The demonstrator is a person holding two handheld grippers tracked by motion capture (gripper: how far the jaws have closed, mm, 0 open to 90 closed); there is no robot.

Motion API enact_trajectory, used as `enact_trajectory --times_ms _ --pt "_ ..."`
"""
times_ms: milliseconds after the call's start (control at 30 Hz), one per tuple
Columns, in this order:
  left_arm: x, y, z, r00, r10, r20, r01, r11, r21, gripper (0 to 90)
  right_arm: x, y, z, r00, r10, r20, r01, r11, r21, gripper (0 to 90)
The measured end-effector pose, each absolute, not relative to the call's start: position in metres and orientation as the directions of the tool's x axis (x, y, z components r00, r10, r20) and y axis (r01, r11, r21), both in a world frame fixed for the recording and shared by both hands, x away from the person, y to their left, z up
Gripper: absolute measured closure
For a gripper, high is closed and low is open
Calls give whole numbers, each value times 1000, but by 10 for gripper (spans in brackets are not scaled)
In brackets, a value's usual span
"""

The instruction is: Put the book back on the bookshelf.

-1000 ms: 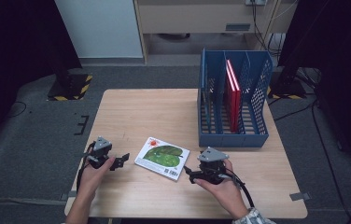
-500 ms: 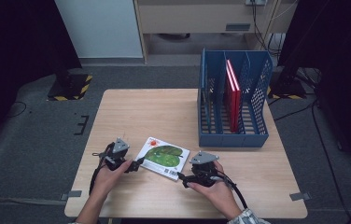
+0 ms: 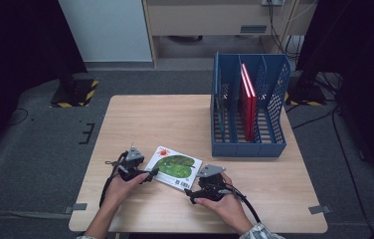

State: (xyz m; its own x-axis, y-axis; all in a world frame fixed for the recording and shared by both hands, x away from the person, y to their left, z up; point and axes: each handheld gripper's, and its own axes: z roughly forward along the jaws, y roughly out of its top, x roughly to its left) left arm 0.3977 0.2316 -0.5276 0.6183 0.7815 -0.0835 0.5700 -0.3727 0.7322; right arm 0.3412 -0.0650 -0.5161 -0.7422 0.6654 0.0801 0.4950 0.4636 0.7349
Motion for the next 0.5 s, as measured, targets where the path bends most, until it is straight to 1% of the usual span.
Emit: enact_trajectory --times_ms 133,233,433,500 --pt "398 232 -528 625 774 -105 575 -365 732 205 342 -59 -523 -764 641 80 495 501 710 110" --pt "398 232 -528 627 769 -121 581 -359 730 226 344 -57 -527 -769 635 75 492 512 704 104" --pt "397 234 -529 634 753 -180 603 -335 724 329 346 -55 -532 -770 634 72 486 509 710 135" --pt "396 235 -530 632 752 -186 605 -328 726 333 346 -55 -533 -772 633 67 480 511 713 138"
